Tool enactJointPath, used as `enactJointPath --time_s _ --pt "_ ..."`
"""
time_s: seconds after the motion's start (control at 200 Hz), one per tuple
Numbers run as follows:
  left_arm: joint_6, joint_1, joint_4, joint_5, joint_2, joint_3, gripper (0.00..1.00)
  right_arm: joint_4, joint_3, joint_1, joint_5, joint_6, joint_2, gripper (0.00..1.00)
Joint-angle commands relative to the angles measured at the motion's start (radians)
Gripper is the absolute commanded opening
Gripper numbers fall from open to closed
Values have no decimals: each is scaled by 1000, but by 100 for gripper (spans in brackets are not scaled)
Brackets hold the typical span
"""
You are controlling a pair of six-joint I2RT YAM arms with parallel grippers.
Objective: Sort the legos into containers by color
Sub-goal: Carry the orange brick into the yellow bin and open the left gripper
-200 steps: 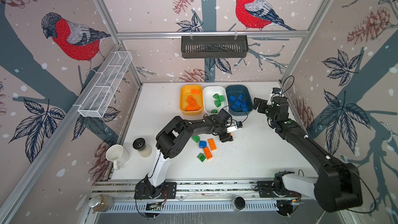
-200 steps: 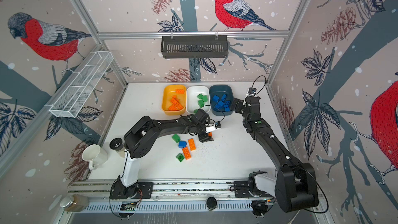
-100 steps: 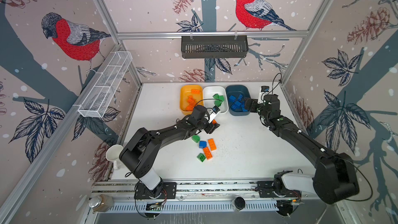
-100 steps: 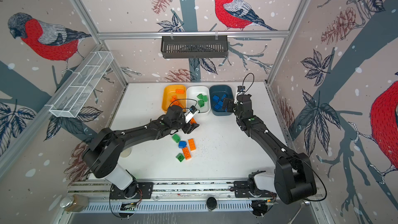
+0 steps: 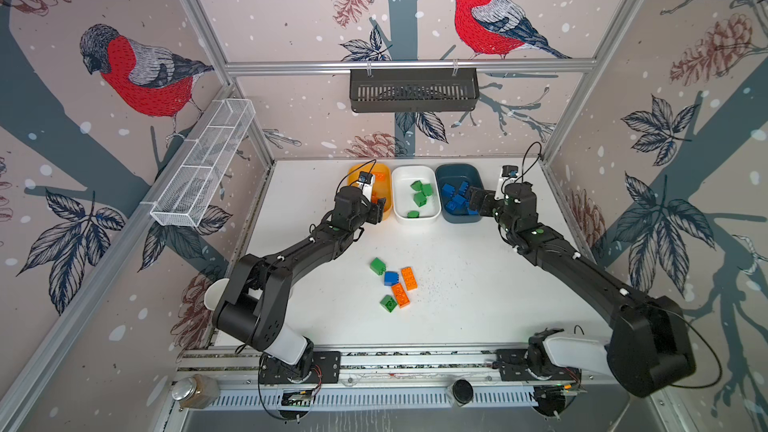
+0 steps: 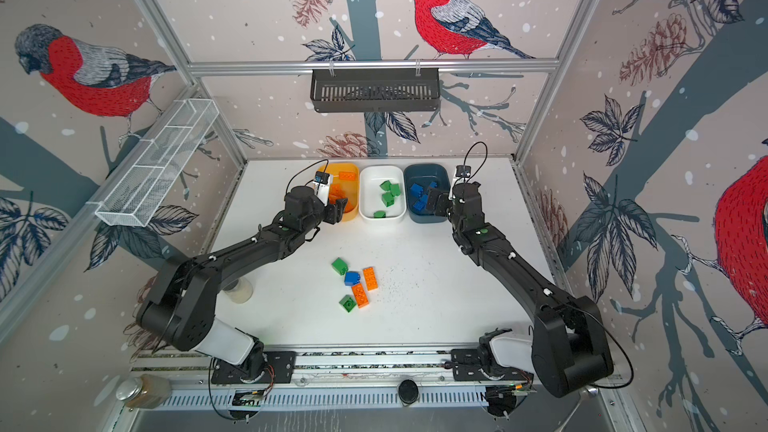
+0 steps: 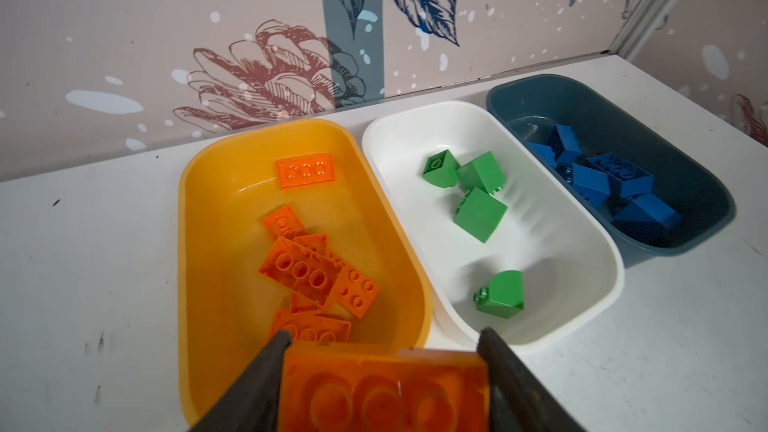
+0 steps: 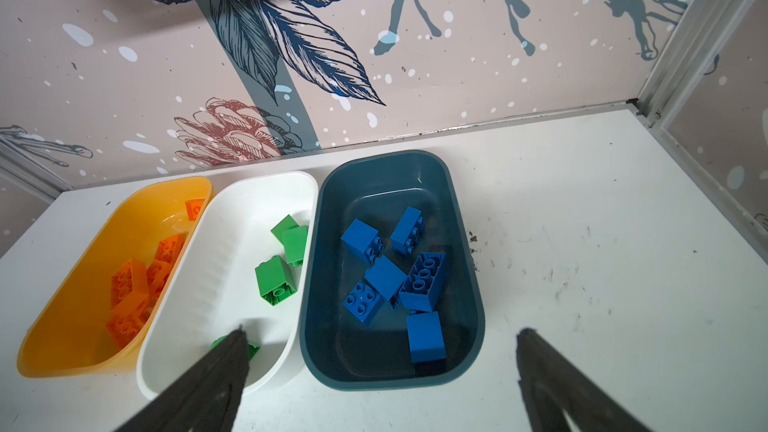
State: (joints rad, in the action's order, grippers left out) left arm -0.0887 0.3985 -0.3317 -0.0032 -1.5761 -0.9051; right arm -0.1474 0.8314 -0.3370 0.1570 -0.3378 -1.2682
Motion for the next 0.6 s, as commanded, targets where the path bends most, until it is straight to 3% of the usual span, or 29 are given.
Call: enactJointPath --time_s 0.0,0.34,0.595 --pt "-94 -25 55 -32 -71 -73 69 -20 -1 2 45 -29 10 99" --pt "-250 -106 335 80 -375 -393 69 27 5 7 55 6 43 100" --pt "-242 -118 349 220 -502 -577 76 29 2 7 61 10 49 99"
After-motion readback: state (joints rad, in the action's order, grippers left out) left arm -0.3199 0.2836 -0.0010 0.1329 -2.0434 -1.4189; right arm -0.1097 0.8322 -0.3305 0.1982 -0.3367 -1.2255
